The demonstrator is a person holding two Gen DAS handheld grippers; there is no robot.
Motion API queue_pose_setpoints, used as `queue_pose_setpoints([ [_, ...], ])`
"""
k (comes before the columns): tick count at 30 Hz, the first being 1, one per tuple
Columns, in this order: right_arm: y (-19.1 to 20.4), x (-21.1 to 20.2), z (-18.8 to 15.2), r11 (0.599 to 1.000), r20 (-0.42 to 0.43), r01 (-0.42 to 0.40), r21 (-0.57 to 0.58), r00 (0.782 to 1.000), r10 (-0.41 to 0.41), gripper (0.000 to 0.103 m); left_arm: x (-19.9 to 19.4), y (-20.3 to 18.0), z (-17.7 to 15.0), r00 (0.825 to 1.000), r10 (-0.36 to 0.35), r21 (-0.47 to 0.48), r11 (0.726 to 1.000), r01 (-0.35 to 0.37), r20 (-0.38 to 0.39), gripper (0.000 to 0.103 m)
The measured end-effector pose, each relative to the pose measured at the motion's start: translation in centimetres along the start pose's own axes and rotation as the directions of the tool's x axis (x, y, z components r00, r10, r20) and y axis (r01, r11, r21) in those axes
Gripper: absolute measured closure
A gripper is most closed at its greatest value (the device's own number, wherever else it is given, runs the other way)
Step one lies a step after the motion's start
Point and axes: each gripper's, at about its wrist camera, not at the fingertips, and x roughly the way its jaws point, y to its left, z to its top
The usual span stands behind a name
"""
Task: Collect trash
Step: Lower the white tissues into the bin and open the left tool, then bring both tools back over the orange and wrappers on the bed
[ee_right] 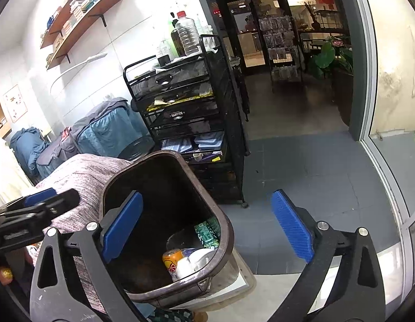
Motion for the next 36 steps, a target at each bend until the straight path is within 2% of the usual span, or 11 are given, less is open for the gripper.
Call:
queue_pose_setpoints([
  [6, 0.5, -0.5, 0.2, 0.999, 0.025, -0.04, 0.02, 0.999, 0.039, 0.007, -3.8, 1.0, -0.2, 0.995, 0.025, -0.024, 0.999, -0.022, 0.095, 0.007],
  [10, 1.5, -0.7, 0.5, 0.996, 0.026, -0.083, 0.022, 0.996, 0.083, 0.007, -6.8, 2.1, -0.9, 0.986, 0.057, -0.037, 0.998, -0.052, 0.159, 0.006],
  [13, 2.8, -1.4, 0.6, 0.996, 0.06, -0.08, 0.036, 0.995, 0.078, 0.007, -8.5, 3.1, -1.5, 0.978, 0.09, -0.053, 0.995, -0.082, 0.189, 0.006],
  [15, 3.9, -1.7, 0.6, 0.996, 0.074, -0.086, 0.017, 0.994, 0.084, 0.007, -9.5, 4.2, -2.1, 0.974, 0.107, -0.077, 0.993, -0.093, 0.2, 0.006],
  [18, 6.0, -1.6, 0.6, 0.991, 0.052, -0.129, -0.03, 0.99, 0.131, 0.007, -10.9, 5.8, -3.0, 0.969, 0.136, -0.113, 0.987, -0.114, 0.207, 0.006],
  [21, 8.5, -1.8, 0.5, 0.982, 0.043, -0.172, -0.081, 0.984, 0.176, 0.007, -12.5, 7.4, -3.9, 0.956, 0.195, -0.144, 0.976, -0.166, 0.22, 0.006],
  [27, 13.7, -2.1, -0.1, 0.948, 0.015, -0.276, -0.16, 0.959, 0.282, 0.007, -14.4, 10.3, -5.7, 0.939, 0.28, -0.187, 0.952, -0.244, 0.199, 0.006],
  [29, 15.5, -2.1, -0.5, 0.929, -0.008, -0.319, -0.187, 0.946, 0.323, 0.007, -14.9, 11.3, -6.5, 0.932, 0.313, -0.204, 0.94, -0.275, 0.185, 0.006],
  [36, 22.3, -2.1, -2.1, 0.846, -0.113, -0.438, -0.305, 0.898, 0.425, 0.007, -16.6, 15.5, -9.6, 0.921, 0.368, -0.272, 0.906, -0.325, 0.125, 0.006],
])
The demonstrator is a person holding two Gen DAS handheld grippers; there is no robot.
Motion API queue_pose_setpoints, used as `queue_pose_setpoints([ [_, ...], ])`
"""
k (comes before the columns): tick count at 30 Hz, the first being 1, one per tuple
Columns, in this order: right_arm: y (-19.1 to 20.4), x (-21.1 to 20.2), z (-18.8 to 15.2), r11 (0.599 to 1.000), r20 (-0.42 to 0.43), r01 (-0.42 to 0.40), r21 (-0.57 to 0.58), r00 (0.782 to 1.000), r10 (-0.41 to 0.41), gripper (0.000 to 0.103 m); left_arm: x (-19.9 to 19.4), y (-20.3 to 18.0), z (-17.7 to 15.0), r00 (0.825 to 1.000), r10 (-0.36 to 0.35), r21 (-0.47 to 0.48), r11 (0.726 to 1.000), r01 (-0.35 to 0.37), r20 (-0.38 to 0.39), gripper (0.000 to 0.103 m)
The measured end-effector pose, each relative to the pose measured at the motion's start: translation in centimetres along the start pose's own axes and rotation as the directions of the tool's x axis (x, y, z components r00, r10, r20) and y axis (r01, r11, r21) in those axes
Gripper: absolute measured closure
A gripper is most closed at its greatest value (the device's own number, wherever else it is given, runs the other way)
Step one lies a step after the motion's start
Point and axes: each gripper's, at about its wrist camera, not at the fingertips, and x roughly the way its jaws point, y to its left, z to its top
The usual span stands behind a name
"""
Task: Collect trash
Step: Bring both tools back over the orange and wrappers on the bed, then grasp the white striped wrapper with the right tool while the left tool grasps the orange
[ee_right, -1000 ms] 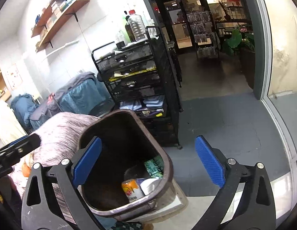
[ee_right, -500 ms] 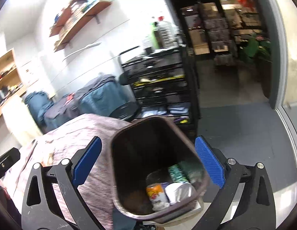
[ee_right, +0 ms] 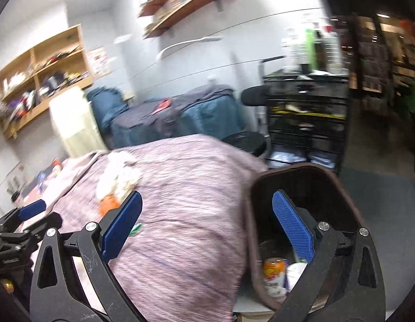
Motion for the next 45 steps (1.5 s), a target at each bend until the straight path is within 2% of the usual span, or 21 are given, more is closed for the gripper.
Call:
queue_pose_setpoints([
  [7, 6.6, 3.4, -0.4, 0.984, -0.123, -0.134, -0.121, 0.985, 0.119, 0.007, 0.3, 6.0, -1.8, 0.993, 0.078, -0.057, 0.995, -0.082, -0.084, 0.006],
  [11, 9.5, 5.9, -1.0, 0.966, -0.238, -0.205, -0.154, 0.957, 0.165, 0.007, 1.0, 8.8, -3.1, 0.985, 0.097, -0.073, 0.991, -0.108, -0.144, 0.006],
  [14, 11.3, 7.7, -1.8, 0.958, -0.316, -0.221, -0.183, 0.936, 0.156, 0.007, 1.8, 10.5, -3.8, 0.976, 0.104, -0.082, 0.989, -0.122, -0.19, 0.006],
  [18, 13.2, 10.5, -2.7, 0.945, -0.437, -0.285, -0.162, 0.879, 0.191, 0.007, 2.4, 12.1, -4.4, 0.968, 0.109, -0.095, 0.987, -0.133, -0.226, 0.006],
  [21, 14.4, 12.8, -3.2, 0.94, -0.496, -0.3, -0.164, 0.849, 0.184, 0.007, 2.7, 13.2, -4.5, 0.966, 0.113, -0.119, 0.982, -0.144, -0.235, 0.006],
  [24, 16.2, 15.1, -3.9, 0.93, -0.568, -0.323, -0.175, 0.805, 0.173, 0.009, 2.7, 14.1, -4.5, 0.965, 0.108, -0.137, 0.98, -0.144, -0.237, 0.006],
  [26, 17.6, 16.7, -4.4, 0.92, -0.613, -0.339, -0.198, 0.775, 0.153, 0.016, 2.7, 14.5, -4.4, 0.965, 0.112, -0.14, 0.979, -0.148, -0.237, 0.006],
  [31, 19.7, 20.2, -5.6, 0.908, -0.693, -0.358, -0.219, 0.712, 0.114, 0.025, 2.8, 15.6, -4.5, 0.963, 0.117, -0.149, 0.976, -0.156, -0.242, 0.006],
  [34, 20.4, 21.9, -6.3, 0.908, -0.718, -0.351, -0.227, 0.691, 0.087, 0.033, 3.0, 16.2, -4.7, 0.961, 0.115, -0.158, 0.975, -0.158, -0.25, 0.006],
  [35, 20.5, 22.3, -6.5, 0.908, -0.727, -0.353, -0.226, 0.682, 0.084, 0.039, 3.1, 16.3, -4.7, 0.961, 0.115, -0.159, 0.975, -0.158, -0.252, 0.006],
  [36, 20.6, 22.5, -6.7, 0.907, -0.731, -0.354, -0.229, 0.677, 0.08, 0.043, 3.2, 16.3, -4.7, 0.96, 0.114, -0.159, 0.975, -0.158, -0.255, 0.006],
  [38, 20.5, 22.7, -6.9, 0.908, -0.73, -0.345, -0.236, 0.68, 0.068, 0.056, 3.5, 16.4, -4.9, 0.959, 0.108, -0.159, 0.975, -0.153, -0.262, 0.006],
  [40, 20.2, 22.5, -6.7, 0.91, -0.725, -0.352, -0.219, 0.683, 0.09, 0.064, 3.8, 16.3, -4.9, 0.958, 0.1, -0.158, 0.977, -0.146, -0.268, 0.006],
  [45, 18.9, 20.6, -5.3, 0.923, -0.681, -0.345, -0.173, 0.719, 0.141, 0.067, 5.0, 15.7, -4.7, 0.957, 0.063, -0.158, 0.981, -0.111, -0.282, 0.006],
])
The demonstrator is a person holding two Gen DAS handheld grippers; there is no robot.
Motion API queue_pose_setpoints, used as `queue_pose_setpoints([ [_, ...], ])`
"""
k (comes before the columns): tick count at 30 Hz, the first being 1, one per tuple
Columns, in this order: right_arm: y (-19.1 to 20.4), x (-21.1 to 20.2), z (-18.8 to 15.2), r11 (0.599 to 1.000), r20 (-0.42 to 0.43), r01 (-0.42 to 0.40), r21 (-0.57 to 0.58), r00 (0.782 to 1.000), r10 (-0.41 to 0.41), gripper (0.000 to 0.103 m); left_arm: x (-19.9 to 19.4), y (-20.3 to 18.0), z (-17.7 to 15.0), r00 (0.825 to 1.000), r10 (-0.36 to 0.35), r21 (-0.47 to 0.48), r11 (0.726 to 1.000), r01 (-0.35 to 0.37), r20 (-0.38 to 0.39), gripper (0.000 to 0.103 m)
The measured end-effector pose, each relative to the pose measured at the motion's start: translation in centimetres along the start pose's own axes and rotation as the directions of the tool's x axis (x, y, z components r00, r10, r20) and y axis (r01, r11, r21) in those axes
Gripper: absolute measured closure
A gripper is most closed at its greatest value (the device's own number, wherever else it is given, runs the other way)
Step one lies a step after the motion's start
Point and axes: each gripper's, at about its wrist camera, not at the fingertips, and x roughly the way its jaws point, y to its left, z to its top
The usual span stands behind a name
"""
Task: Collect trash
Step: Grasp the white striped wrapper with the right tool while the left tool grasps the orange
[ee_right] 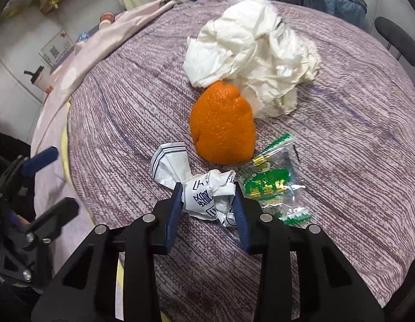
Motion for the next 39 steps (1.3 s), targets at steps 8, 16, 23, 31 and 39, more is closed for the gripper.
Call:
queue_pose_setpoints([
  [8, -3.0, -6.4, -1.5, 0.993, 0.169, 0.066, 0.102, 0.982, -0.082, 0.067, 2.4, -2.2, 2.4, 0.996, -0.077, 0.021, 0.997, 0.077, -0.037, 0.007],
  [16, -7.1, -10.3, -3.8, 0.969, 0.247, 0.119, 0.216, 0.954, -0.172, 0.066, 7.1, -6.1, 5.4, 0.989, -0.087, 0.063, 0.993, 0.095, -0.12, 0.015],
  [23, -7.7, -10.8, -5.9, 0.959, 0.266, 0.135, 0.249, 0.943, -0.202, 0.066, 10.7, -8.1, 7.3, 0.983, -0.02, 0.074, 0.997, 0.034, -0.183, 0.024],
  [31, -9.2, -10.5, -7.7, 0.948, 0.266, 0.115, 0.297, 0.944, -0.198, 0.066, 10.9, -9.4, 6.7, 0.984, 0.036, 0.137, 0.99, -0.012, -0.173, 0.051],
  [39, -10.6, -12.2, -9.5, 0.938, 0.305, 0.089, 0.334, 0.932, -0.197, 0.066, 8.8, -8.4, 5.7, 0.99, -0.006, 0.067, 0.998, 0.016, -0.143, 0.058],
])
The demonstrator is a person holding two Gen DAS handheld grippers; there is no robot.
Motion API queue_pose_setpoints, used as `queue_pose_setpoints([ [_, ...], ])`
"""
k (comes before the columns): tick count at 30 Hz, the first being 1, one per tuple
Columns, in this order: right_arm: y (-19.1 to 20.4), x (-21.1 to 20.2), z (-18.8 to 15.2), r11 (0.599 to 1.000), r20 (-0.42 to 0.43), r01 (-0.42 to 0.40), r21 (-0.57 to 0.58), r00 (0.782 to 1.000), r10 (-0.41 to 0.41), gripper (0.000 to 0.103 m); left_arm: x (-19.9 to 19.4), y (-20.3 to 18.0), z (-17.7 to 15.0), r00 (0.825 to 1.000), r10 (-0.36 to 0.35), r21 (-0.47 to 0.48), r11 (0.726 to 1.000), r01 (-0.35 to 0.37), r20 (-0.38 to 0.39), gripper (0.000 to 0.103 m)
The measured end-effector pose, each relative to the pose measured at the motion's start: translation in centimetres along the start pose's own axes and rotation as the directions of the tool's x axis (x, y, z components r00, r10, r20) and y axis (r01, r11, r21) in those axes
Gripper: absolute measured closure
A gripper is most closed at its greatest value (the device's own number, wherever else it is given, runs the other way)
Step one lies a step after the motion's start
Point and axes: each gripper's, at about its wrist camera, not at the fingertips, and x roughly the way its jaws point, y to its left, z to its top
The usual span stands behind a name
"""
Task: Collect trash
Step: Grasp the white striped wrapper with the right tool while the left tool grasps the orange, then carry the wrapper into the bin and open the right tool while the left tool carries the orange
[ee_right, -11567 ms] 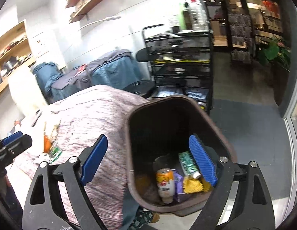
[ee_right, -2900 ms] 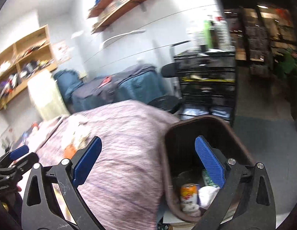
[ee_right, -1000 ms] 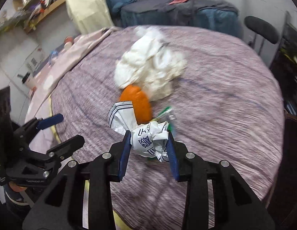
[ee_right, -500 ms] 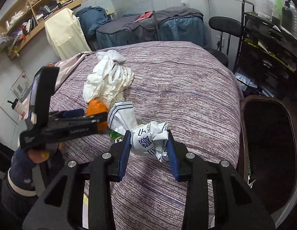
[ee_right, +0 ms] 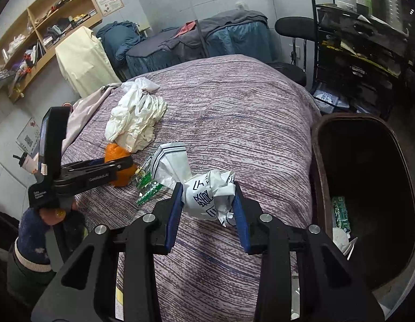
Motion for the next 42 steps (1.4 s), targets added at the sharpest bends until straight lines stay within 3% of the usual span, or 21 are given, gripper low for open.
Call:
queue_pose_setpoints([
  [11, -2.9, -2.5, -1.6, 0.998, 0.039, -0.002, 0.059, 0.999, 0.0, 0.066, -6.2, 1.5, -2.7, 0.99, -0.024, -0.102, 0.994, 0.038, 0.137, 0.059],
  [19, -5.1, -4.8, -2.8, 0.995, 0.091, 0.005, 0.097, 0.996, -0.013, 0.066, -10.4, -0.1, -4.5, 0.97, -0.065, -0.083, 0.993, 0.087, 0.234, 0.059],
  [27, -7.6, -6.9, -3.9, 0.99, 0.125, 0.018, 0.139, 0.991, -0.035, 0.066, -11.7, -2.9, -5.7, 0.959, -0.13, -0.051, 0.988, 0.147, 0.25, 0.059],
  [42, -13.3, -9.7, -5.1, 0.961, 0.159, 0.128, 0.244, 0.973, -0.17, 0.066, -12.7, -10.4, -5.3, 0.926, -0.275, 0.084, 0.961, 0.262, 0.258, 0.059],
])
